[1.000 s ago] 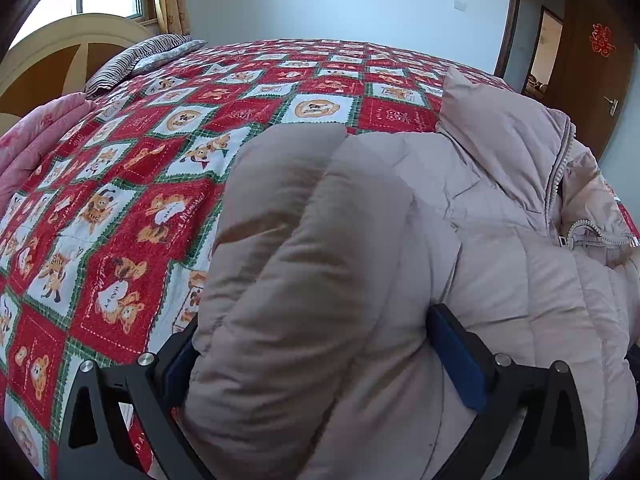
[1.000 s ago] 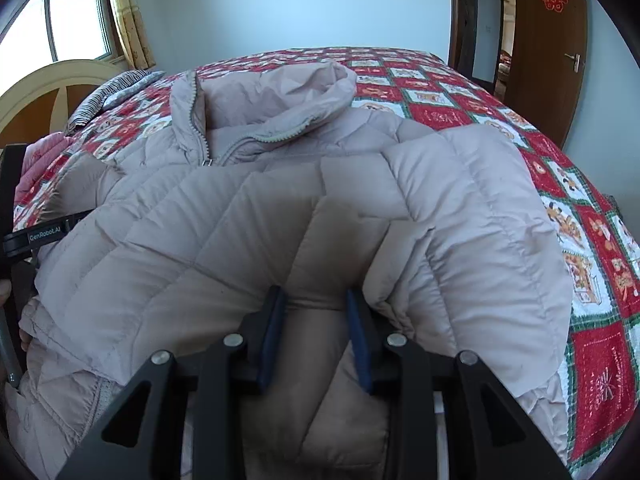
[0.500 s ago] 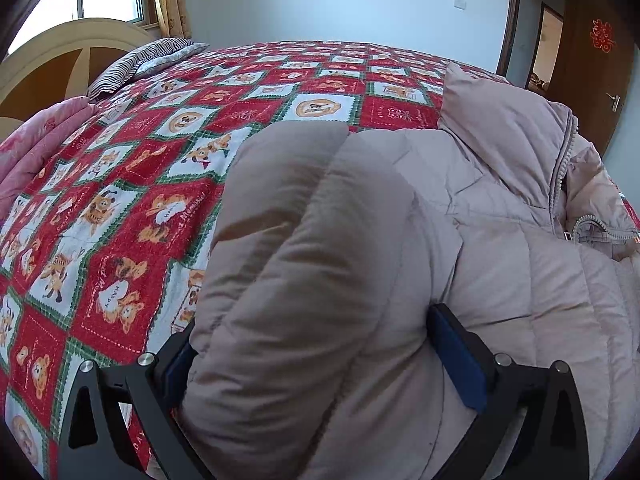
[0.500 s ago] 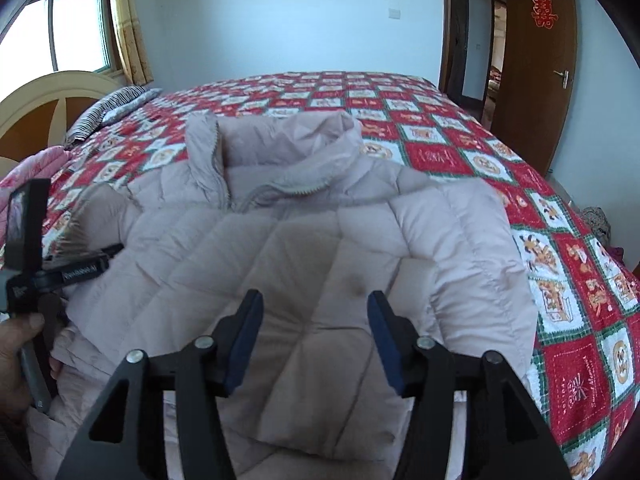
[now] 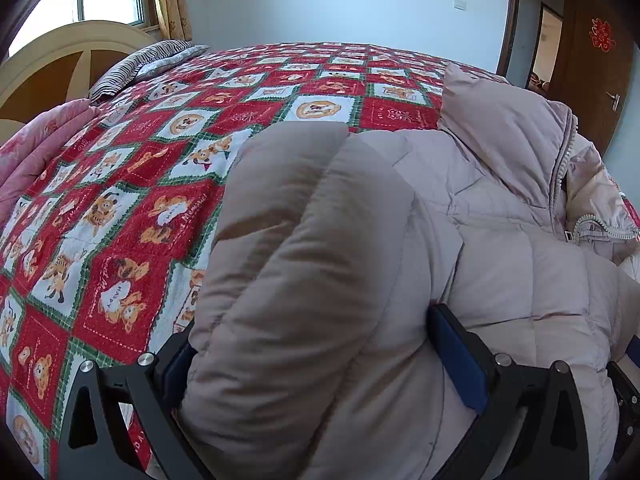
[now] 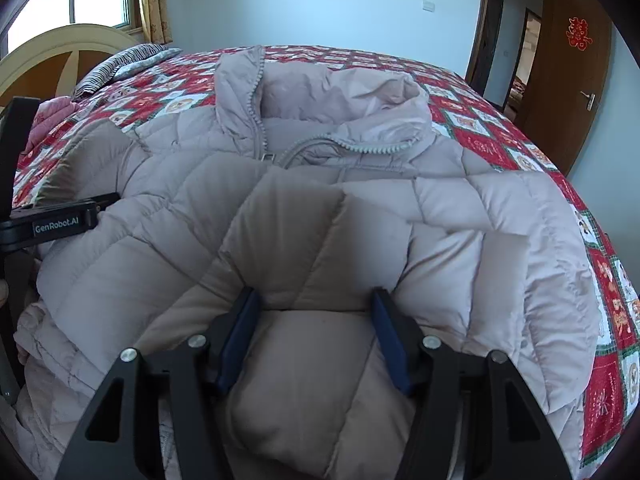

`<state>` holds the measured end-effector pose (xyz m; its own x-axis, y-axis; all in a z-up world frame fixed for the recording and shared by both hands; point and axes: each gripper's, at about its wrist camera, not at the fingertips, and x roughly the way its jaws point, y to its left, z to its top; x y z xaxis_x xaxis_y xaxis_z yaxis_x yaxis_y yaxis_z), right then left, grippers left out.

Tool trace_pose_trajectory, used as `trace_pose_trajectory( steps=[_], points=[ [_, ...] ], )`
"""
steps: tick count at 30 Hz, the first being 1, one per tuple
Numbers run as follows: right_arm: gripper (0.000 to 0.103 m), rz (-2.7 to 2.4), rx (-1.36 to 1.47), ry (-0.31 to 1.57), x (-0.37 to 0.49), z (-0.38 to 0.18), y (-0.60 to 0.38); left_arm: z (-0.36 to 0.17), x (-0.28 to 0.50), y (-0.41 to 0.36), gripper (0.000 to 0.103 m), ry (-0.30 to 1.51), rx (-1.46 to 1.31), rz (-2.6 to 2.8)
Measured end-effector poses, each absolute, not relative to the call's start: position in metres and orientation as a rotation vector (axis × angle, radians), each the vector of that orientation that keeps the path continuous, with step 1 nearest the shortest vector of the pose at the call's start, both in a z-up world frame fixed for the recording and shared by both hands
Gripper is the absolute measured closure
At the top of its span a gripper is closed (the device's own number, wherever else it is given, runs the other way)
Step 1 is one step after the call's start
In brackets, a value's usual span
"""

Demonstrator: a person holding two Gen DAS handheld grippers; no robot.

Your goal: Fold large clothes

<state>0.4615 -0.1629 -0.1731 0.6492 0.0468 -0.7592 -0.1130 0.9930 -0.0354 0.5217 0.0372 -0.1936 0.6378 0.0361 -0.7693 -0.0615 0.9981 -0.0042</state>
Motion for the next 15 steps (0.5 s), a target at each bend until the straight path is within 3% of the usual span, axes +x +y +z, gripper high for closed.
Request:
trace_pose_trajectory(
  steps=[15],
  points=[
    [0.041, 0.100, -0.068, 0.859, 0.461, -0.176, -0.164, -0.174, 0.512, 0.029, 0.001, 0.831, 0.075, 0.116]
  ],
)
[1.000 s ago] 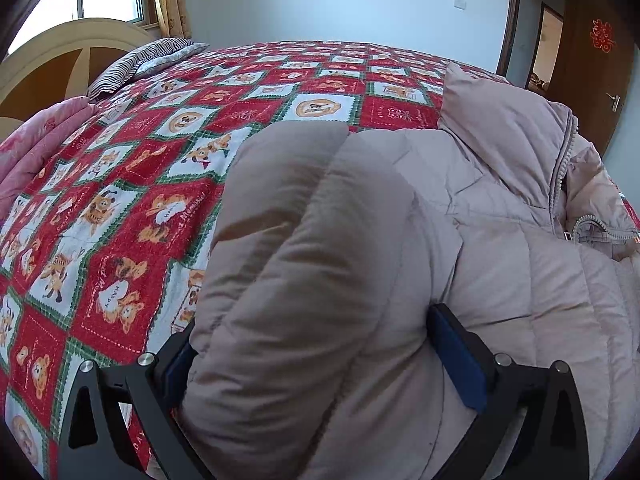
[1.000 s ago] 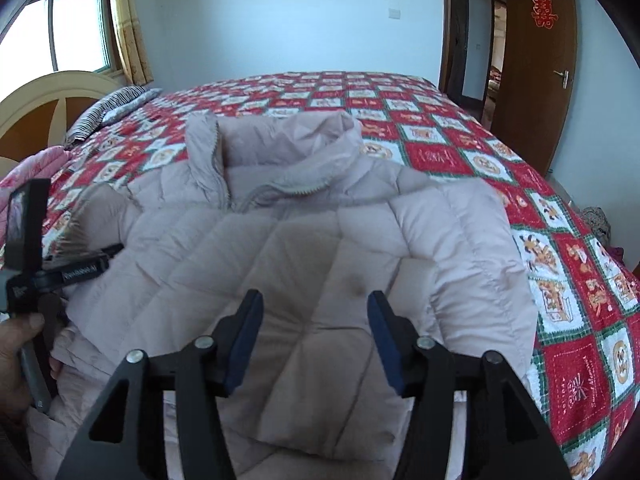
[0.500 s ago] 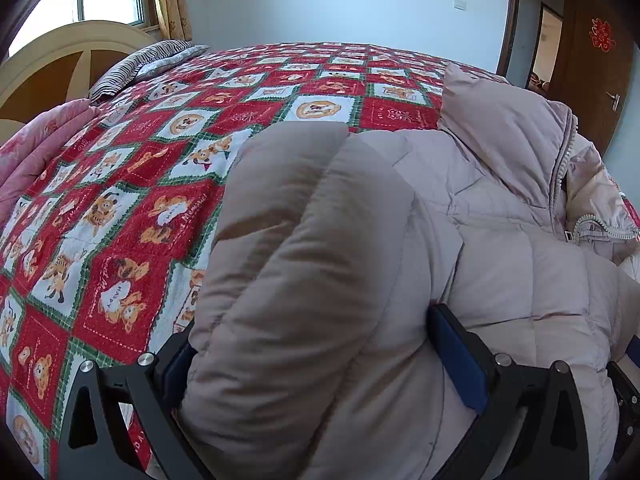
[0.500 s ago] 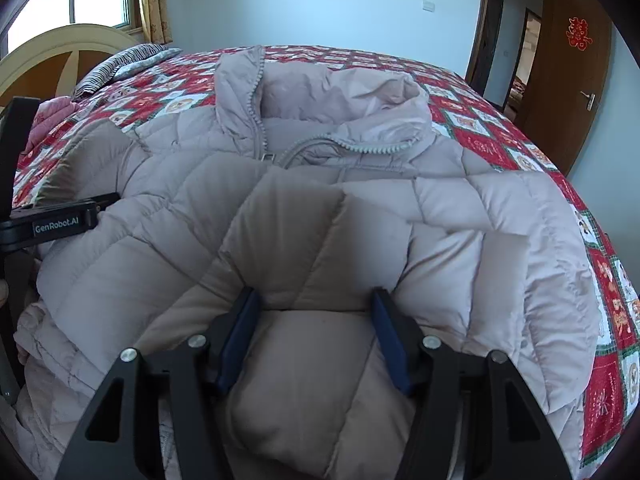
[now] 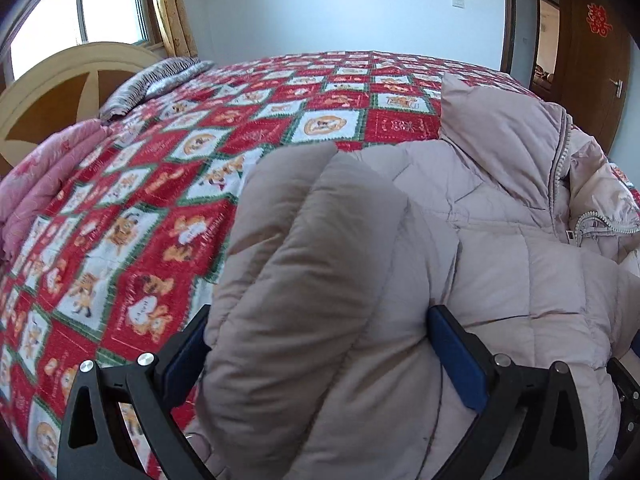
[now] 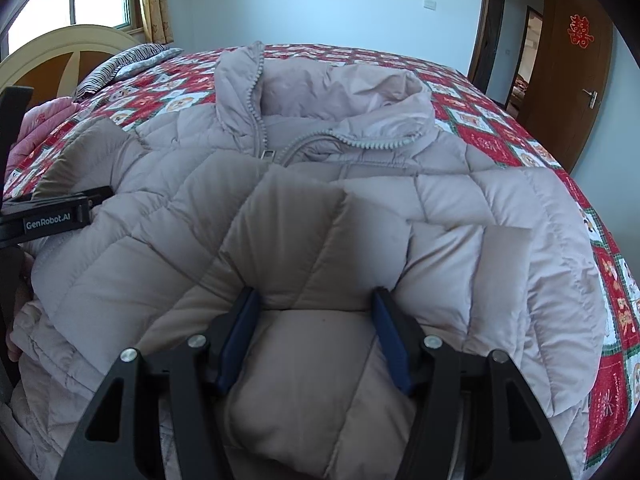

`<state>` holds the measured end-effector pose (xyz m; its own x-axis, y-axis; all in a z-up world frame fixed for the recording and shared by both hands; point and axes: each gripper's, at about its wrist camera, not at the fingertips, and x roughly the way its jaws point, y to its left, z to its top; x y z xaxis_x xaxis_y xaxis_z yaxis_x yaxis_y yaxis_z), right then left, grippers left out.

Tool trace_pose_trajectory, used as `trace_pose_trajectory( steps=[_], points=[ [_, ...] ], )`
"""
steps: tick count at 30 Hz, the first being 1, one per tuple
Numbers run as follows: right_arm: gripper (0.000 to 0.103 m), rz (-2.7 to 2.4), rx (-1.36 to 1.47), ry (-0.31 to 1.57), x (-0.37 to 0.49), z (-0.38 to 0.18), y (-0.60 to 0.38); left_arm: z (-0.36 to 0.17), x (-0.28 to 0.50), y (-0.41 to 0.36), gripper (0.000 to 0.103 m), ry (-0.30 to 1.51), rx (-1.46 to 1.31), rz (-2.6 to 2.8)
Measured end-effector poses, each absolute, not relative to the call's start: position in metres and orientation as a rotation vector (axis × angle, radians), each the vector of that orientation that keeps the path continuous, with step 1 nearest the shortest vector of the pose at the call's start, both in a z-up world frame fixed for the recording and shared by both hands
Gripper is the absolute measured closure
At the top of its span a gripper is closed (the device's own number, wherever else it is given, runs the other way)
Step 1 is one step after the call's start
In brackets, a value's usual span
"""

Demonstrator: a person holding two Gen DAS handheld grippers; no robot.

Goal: Fold large clothes
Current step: 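Grasp the jacket hem with the right gripper and lift it toward the collar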

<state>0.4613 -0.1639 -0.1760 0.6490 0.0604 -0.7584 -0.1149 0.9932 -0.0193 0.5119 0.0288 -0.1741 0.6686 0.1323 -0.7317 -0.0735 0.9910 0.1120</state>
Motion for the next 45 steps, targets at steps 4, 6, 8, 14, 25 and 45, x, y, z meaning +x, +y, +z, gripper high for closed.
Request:
trace_pose_trajectory(
  steps=[4, 6, 8, 14, 25, 45],
  points=[
    [0.041, 0.117, -0.062, 0.870, 0.462, -0.174, -0.165, -0.140, 0.504, 0.026, 0.001, 0.777, 0.092, 0.113],
    [0.040, 0.141, -0.081, 0.887, 0.464, -0.170, -0.165, -0.118, 0.508, 0.024, 0.001, 0.757, 0.080, 0.088],
    [0.039, 0.178, -0.087, 0.905, 0.467, -0.168, -0.168, -0.101, 0.521, 0.019, 0.001, 0.755, 0.065, 0.047],
    [0.035, 0.176, -0.096, 0.849, 0.462, -0.175, -0.168, -0.071, 0.591, -0.016, 0.001, 0.750, 0.024, -0.017],
    [0.030, 0.250, 0.067, 0.824, 0.495, -0.115, -0.226, -0.116, 0.691, -0.067, 0.001, 0.875, 0.192, -0.021],
    [0.096, 0.172, -0.096, 0.983, 0.672, -0.137, -0.252, -0.131, 0.681, -0.055, 0.099, 0.886, 0.272, -0.214]
  ],
)
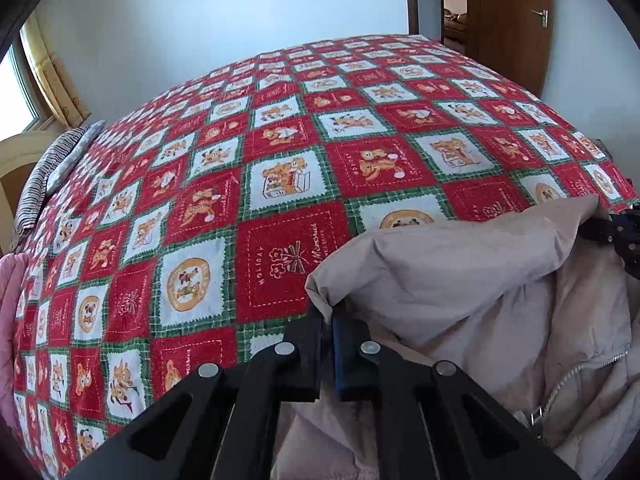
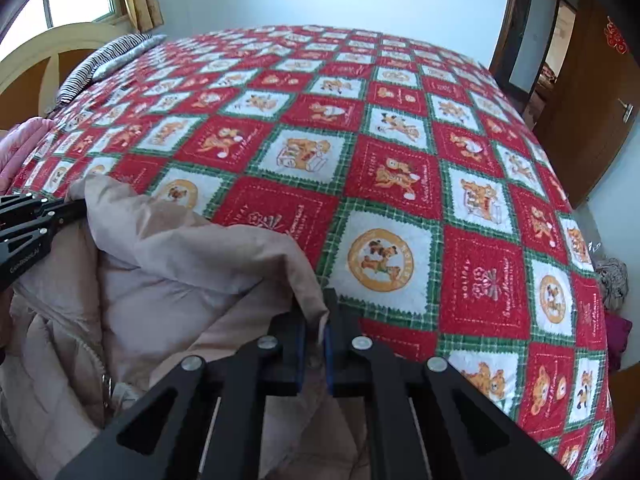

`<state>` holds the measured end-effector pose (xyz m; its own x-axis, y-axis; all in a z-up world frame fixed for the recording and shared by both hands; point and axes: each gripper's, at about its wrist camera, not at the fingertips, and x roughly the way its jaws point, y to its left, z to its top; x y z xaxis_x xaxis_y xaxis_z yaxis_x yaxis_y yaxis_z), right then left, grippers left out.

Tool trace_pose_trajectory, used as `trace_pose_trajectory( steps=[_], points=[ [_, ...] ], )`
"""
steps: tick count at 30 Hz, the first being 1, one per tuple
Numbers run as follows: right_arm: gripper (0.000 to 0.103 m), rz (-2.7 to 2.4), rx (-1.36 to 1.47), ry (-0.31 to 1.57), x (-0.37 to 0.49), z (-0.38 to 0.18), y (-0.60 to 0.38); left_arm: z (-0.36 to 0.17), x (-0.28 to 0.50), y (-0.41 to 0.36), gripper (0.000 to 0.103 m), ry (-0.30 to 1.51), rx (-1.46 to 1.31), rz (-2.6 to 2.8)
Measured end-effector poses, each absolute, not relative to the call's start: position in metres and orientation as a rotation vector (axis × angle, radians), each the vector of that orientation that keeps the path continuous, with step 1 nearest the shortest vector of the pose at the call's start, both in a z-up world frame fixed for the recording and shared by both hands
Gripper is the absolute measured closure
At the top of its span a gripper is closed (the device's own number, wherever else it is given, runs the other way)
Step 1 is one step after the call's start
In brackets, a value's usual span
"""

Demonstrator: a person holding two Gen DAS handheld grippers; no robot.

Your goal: Fold large clothes

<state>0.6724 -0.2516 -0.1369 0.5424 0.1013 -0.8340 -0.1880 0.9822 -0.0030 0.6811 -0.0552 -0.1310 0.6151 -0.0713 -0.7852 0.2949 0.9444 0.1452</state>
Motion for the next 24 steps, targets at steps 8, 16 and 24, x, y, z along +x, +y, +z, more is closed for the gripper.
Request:
trace_pose_trajectory(
  steps=[8, 16, 24],
  points=[
    [0.099, 0.162, -0.148, 0.918, 0.633, -0.129, -0.255, -0.109, 0.629, -0.053, 0.100, 0.766, 0.355, -0.259],
    [0.099, 0.150, -0.155, 0.957, 0.619, -0.144, -0.260, -0.134, 0.611, -0.044, 0.100, 0.795, 0.387, -0.255],
    [0.099, 0.171, -0.138, 0.983, 0.602, -0.139, -0.264, -0.147, 0.609, -0.039, 0.101, 0.806, 0.403, -0.248]
  ],
)
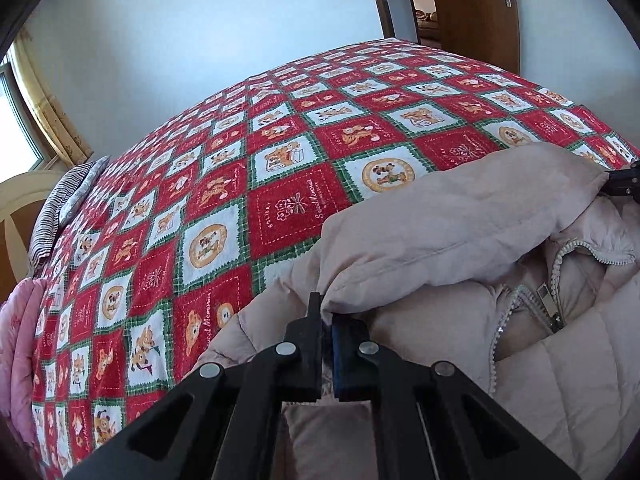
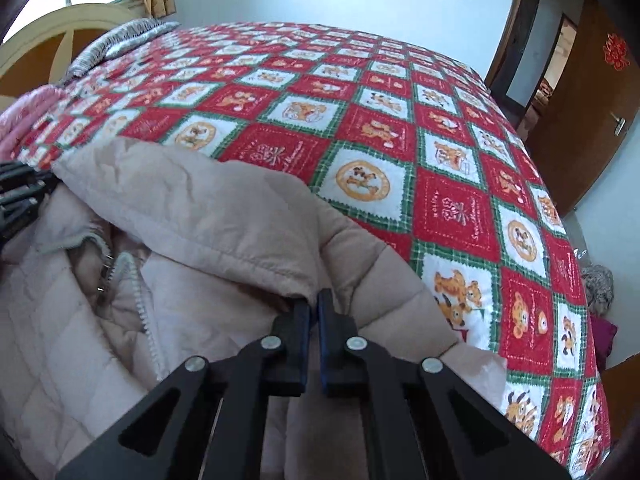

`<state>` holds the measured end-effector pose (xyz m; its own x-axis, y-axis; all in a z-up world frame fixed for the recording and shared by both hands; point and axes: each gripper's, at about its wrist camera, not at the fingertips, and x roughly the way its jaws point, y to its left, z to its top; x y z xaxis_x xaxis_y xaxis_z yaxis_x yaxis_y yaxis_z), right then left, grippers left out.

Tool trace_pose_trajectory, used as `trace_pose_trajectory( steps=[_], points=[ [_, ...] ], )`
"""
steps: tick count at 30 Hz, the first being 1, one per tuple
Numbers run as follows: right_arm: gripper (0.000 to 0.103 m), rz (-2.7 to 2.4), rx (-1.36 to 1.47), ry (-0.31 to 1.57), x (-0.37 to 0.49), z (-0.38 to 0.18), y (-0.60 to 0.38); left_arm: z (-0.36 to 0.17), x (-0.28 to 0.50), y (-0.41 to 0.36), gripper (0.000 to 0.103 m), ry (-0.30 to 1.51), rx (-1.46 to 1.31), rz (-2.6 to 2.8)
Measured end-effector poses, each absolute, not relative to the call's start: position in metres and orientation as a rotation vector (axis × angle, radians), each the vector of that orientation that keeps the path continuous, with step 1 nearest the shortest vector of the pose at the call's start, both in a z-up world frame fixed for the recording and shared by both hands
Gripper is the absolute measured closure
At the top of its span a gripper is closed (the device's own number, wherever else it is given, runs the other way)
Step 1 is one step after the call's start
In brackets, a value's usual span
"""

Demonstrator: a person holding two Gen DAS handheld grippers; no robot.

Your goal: Fold large clothes

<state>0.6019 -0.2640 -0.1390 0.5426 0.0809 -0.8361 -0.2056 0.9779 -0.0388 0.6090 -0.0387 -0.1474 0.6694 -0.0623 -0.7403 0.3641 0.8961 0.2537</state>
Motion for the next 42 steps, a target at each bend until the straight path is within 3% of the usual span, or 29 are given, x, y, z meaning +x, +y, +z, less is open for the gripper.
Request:
trace_pose_trajectory(
  steps=[2, 6, 7, 9, 12, 19, 24, 25, 26, 27, 28, 30, 33, 42],
  points=[
    [0.093, 0.168, -0.092, 0.949, 0.593, -0.122, -0.269, -0.147, 0.608, -0.039, 0.101, 0.797, 0.417, -0.250],
    [0.049, 0.140, 0.000, 0.824, 0.581, -0.080, -0.273, -0.150, 0.608, -0.039, 0.101, 0.795, 0.433, -0.251],
    [0.047, 0.134, 0.025, 0.808, 0.584, -0.075, -0.271, -0.152, 0.609, -0.039, 0.101, 0.797, 0.435, -0.247],
    [0.047, 0.139, 0.039, 0.822, 0.601, -0.078, -0.261, -0.154, 0.610, -0.039, 0.101, 0.802, 0.435, -0.242],
    [0.057, 0.187, 0.084, 0.867, 0.631, -0.098, -0.243, -0.157, 0.610, -0.040, 0.101, 0.805, 0.444, -0.234],
    [0.057, 0.171, 0.054, 0.987, 0.652, -0.152, -0.219, -0.153, 0.605, -0.038, 0.098, 0.802, 0.434, -0.209],
    [0.057, 0.178, 0.059, 0.985, 0.643, -0.160, -0.223, -0.118, 0.579, -0.034, 0.092, 0.733, 0.387, -0.252],
    [0.057, 0.182, 0.065, 0.984, 0.643, -0.161, -0.224, -0.109, 0.573, -0.032, 0.080, 0.713, 0.364, -0.267],
    [0.057, 0.184, 0.070, 0.983, 0.642, -0.163, -0.225, -0.101, 0.568, -0.031, 0.052, 0.690, 0.349, -0.274],
    [0.057, 0.185, 0.075, 0.980, 0.642, -0.165, -0.226, -0.091, 0.564, -0.031, 0.034, 0.653, 0.339, -0.259],
    [0.057, 0.185, 0.077, 0.978, 0.643, -0.167, -0.226, -0.081, 0.558, -0.030, 0.009, 0.601, 0.322, -0.233],
    [0.057, 0.182, 0.078, 0.971, 0.642, -0.170, -0.224, -0.064, 0.554, -0.034, 0.005, 0.511, 0.271, -0.234],
    [0.057, 0.178, 0.067, 0.950, 0.641, -0.175, -0.221, -0.061, 0.574, -0.057, 0.005, 0.545, 0.263, -0.237],
    [0.058, 0.195, 0.115, 0.892, 0.633, -0.180, -0.230, -0.130, 0.631, -0.106, 0.006, 0.755, 0.259, -0.210]
  ],
)
